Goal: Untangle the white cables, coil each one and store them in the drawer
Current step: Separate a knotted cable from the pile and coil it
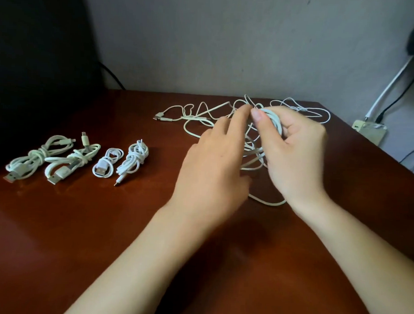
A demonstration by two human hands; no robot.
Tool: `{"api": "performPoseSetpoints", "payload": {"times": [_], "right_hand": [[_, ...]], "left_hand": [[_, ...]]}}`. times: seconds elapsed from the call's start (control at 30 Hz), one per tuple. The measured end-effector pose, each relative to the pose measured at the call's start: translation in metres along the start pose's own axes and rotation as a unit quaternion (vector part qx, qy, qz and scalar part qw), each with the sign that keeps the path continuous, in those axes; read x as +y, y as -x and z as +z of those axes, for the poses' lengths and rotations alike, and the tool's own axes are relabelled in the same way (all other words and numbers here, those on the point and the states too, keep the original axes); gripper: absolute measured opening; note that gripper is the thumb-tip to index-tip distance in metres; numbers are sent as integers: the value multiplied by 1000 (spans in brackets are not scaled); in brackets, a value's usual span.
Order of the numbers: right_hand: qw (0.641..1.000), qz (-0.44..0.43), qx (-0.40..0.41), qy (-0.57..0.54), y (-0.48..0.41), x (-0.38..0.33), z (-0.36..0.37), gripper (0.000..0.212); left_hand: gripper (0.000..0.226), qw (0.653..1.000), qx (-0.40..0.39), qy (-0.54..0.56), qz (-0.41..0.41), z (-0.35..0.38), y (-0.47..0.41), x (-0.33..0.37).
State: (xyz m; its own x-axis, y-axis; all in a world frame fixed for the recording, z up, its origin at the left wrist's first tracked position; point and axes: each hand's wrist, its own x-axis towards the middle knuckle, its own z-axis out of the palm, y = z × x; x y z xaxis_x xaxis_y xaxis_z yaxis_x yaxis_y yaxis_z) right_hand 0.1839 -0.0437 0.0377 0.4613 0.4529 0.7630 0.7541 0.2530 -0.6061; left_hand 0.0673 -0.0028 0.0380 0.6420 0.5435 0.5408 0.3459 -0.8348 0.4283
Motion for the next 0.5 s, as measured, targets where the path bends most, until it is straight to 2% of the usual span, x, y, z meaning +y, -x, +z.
{"api": "performPoseSetpoints", "payload": {"times": [0.07,0.13,0.27,0.4,0.5], "right_hand": [[1000,9,-2,-13,3,-3,3,16],[999,30,-8,-30,5,-6,4,20],[982,146,-32,-116,8,-9,7,21],[944,249,-69,-207,7,-14,7,23],[906,259,-126,-309,3,-17,5,20]], "left_hand": [[75,992,67,-106,12,5,2,2],[62,980,114,-165,13,6,-1,0],[64,975,102,-194,26,10,-2,-8],[73,988,19,-150,6,8,-4,-9],[68,999,-6,42,-24,6,-8,-18]]}}
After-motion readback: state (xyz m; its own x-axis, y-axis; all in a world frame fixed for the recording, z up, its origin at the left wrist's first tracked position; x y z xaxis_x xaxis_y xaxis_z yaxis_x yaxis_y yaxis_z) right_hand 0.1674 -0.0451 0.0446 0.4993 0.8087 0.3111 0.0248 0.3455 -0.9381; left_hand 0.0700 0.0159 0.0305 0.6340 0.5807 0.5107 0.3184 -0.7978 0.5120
